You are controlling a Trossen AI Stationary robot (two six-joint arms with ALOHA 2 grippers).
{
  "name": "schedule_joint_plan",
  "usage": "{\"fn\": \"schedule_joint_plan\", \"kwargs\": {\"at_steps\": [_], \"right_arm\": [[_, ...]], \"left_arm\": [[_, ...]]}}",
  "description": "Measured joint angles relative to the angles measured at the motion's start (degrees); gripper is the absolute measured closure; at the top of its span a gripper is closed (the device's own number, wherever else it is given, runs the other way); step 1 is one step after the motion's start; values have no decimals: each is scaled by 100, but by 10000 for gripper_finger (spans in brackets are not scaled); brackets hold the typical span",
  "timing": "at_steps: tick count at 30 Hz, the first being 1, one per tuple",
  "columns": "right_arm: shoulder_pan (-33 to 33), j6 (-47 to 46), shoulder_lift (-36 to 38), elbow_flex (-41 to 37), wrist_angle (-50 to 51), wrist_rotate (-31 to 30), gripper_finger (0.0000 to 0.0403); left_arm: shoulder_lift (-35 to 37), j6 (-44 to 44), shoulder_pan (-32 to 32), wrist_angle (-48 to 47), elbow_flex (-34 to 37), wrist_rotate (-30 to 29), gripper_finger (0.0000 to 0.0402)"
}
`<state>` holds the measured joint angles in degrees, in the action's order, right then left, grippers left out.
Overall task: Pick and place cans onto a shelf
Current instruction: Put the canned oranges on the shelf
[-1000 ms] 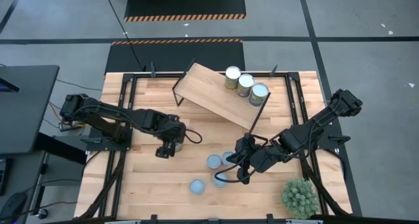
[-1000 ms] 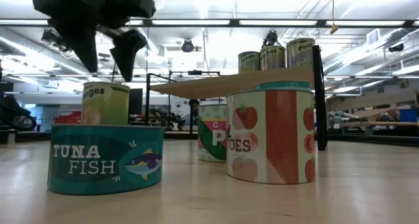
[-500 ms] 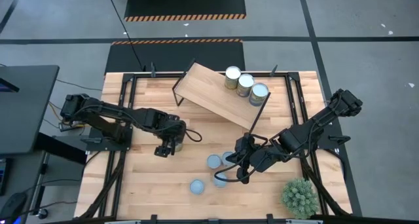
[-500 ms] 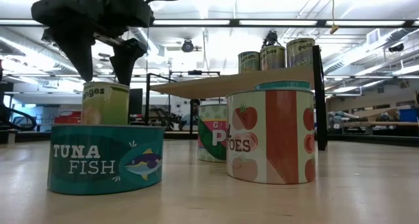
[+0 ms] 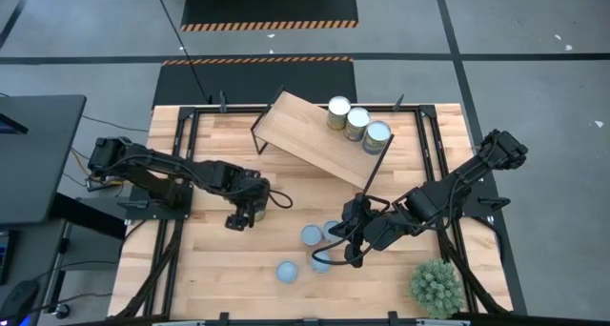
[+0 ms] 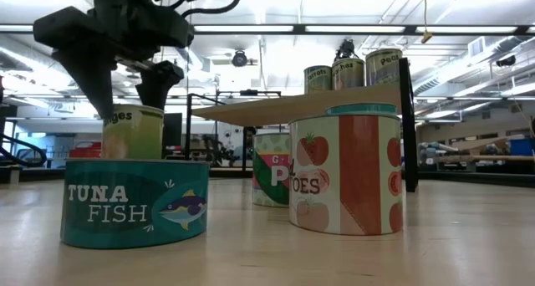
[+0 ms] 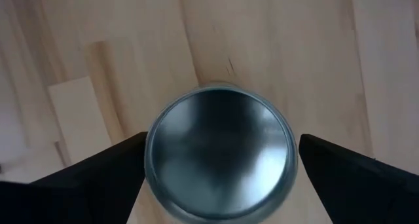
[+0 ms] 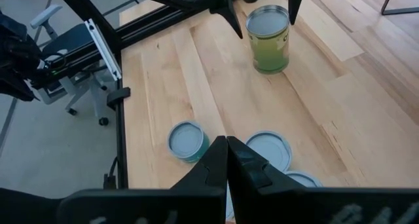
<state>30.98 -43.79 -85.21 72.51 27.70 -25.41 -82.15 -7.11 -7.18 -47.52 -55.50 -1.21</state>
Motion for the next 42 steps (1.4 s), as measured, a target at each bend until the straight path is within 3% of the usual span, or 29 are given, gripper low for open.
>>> {"fn": "schedule_joint_plan", "kwargs": {"at_steps": [18,35,42], "right_arm": [[-7,-7,0,0,4,20,394],[-7,-103,0,0,4,15,394],[-9,-10,0,1,4,13,394]], "left_arm": [[-2,503,-10,824,537,98,8],[-2,501,-13,902,533,96,92],[-2,659,23,823,369,166,95]]}}
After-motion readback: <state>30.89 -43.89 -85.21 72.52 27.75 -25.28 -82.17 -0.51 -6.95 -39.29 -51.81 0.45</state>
